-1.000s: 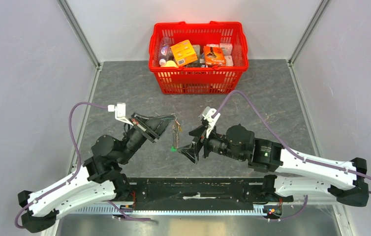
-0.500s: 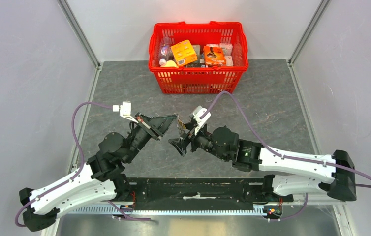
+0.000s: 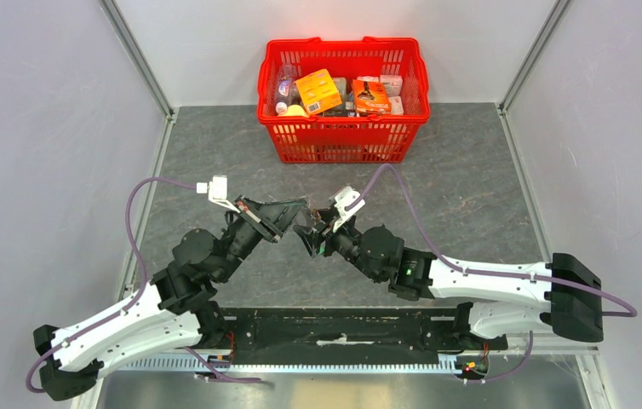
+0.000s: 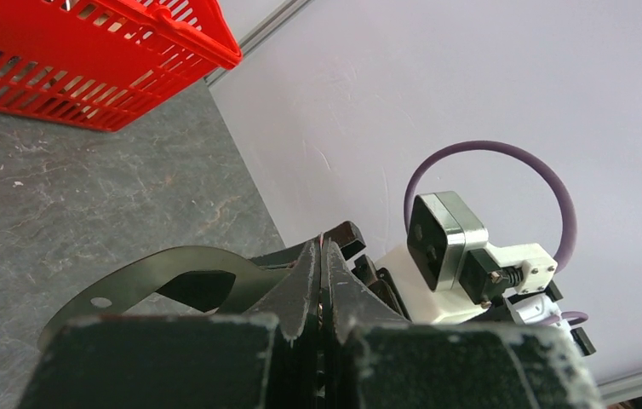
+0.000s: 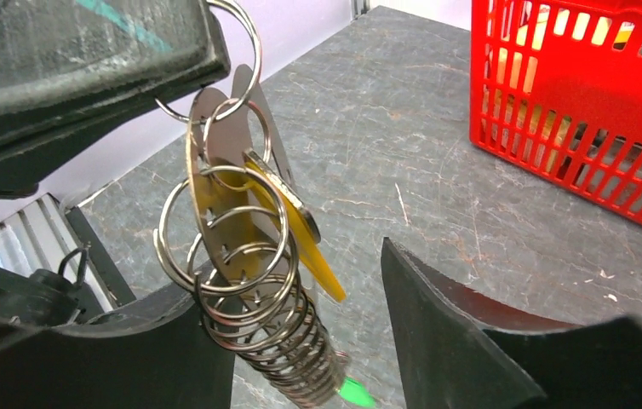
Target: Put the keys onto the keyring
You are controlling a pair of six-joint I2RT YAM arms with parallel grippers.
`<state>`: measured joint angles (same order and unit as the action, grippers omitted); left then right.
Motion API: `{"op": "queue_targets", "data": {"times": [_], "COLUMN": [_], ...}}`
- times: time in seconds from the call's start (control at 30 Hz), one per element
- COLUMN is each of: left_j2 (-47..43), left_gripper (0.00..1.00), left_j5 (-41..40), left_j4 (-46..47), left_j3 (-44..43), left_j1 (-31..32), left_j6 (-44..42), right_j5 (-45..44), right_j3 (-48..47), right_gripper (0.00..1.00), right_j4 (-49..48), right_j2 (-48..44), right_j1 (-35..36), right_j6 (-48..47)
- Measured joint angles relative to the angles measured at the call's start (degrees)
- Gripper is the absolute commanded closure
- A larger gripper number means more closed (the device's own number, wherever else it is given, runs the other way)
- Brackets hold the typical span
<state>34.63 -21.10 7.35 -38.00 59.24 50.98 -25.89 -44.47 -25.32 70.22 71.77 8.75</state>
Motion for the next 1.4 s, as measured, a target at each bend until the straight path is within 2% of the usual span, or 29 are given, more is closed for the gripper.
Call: {"op": "queue_targets", "data": {"times": [0.1, 0.37, 0.4, 0.6, 0.67, 0.77, 0.83, 1.07, 1.2, 1.4], "left_j2": [0.0, -0.7, -0.7, -0.6, -0.6, -0.6, -0.7, -5.5, -12.9, -20.4], "left_gripper": [0.98, 0.98, 0.98, 0.96, 0.86, 0.66, 0.48, 0.25, 0.23, 0.23], "left_j5": [0.0, 0.0, 0.1, 0.8, 1.3, 2.2, 2.8, 4.7, 4.1, 2.1], "left_j4": [0.0, -0.1, -0.2, -0.1, -0.1, -0.2, -0.7, -9.3, -14.2, -21.0], "left_j3": [0.0, 0.0, 0.0, 0.0, 0.0, 0.0, 0.0, -1.8, -1.8, -1.9], "left_j1": [0.0, 0.0, 0.0, 0.0, 0.1, 0.1, 0.1, 0.1, 0.1, 0.1], "left_j6": [0.2, 0.4, 0.5, 1.4, 1.6, 1.7, 1.5, -1.0, -2.7, -4.2], "right_j5": [0.2, 1.2, 1.7, 2.7, 3.0, 3.1, 2.6, 0.9, 3.2, 6.1], "right_j3": [0.7, 2.9, 3.0, 3.8, 3.8, 3.8, 3.9, 4.6, 5.1, 6.3], "right_gripper": [0.48, 0.85, 0.87, 0.87, 0.89, 0.89, 0.89, 0.84, 0.88, 0.88], "right_j4": [-2.7, -5.7, -5.8, -5.4, -4.7, -3.1, -1.9, 2.8, 6.9, 11.2], "right_j2": [0.2, -1.0, -1.3, -3.0, -3.7, -4.8, -6.2, -11.1, -12.2, -11.0], "right_j1": [0.0, 0.0, 0.0, 0.2, 0.2, 0.2, 0.0, -2.0, -7.9, -13.3], "right_j6": [-1.1, -3.0, -3.0, -3.5, -3.6, -3.7, -3.7, -2.1, 3.1, 12.8]}}
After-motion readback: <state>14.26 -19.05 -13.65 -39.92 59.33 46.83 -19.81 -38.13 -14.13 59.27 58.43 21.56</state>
